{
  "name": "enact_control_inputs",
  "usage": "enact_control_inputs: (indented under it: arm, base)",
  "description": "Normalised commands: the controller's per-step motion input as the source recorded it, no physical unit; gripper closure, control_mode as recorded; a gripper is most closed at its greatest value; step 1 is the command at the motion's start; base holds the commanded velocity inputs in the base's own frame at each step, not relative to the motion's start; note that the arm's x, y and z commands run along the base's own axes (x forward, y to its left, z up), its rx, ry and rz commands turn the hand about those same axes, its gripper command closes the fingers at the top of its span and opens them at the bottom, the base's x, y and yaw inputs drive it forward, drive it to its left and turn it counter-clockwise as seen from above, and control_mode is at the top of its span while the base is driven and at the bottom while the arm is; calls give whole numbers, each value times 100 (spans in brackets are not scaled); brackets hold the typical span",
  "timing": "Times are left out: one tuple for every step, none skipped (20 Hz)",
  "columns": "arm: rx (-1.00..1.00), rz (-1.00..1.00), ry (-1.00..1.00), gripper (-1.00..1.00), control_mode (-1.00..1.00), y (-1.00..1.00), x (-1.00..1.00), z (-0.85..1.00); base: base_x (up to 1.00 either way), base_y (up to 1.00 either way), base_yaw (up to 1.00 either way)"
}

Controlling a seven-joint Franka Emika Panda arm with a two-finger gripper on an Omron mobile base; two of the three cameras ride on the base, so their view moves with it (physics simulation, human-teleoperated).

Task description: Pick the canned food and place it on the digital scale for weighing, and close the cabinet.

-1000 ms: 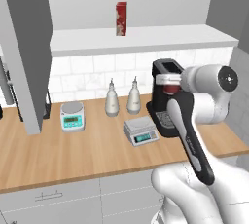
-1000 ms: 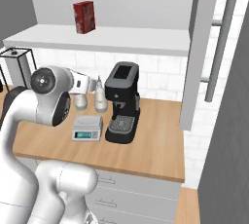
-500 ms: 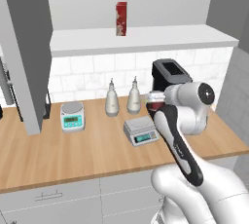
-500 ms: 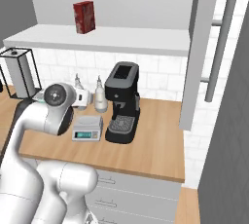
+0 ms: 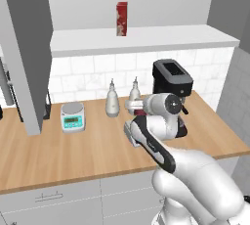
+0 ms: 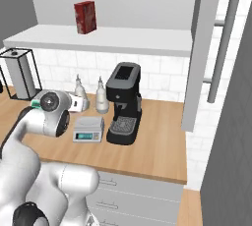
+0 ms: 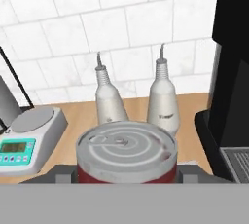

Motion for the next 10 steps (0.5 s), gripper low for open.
enact_control_inputs:
  arm:
    - [-9, -15, 14, 100, -100, 31, 57, -36]
    - [-5, -15, 11, 100, -100, 18, 42, -32]
    - [-5, -14, 8, 100, -100, 7, 34, -24]
    - [-4, -14, 4, 100, -100, 1, 15, -18]
    - [-3, -15, 3, 100, -100, 0, 13, -19]
    - [-5, -15, 0, 100, -100, 0, 9, -24]
    - [-8, -15, 0, 100, -100, 0, 11, -29]
    - [-7, -13, 0, 100, -100, 0, 4, -25]
    - [-6, -13, 0, 100, -100, 0, 4, -27]
    - [-2, -10, 0, 100, -100, 0, 0, -17]
  base:
    - [0, 0, 0]
    - [0, 0, 0]
    - [0, 0, 0]
    - [0, 0, 0]
    - [0, 0, 0]
    - [0, 0, 0]
    - [0, 0, 0]
    - [0, 0, 0]
    - [0, 0, 0]
    - [0, 0, 0]
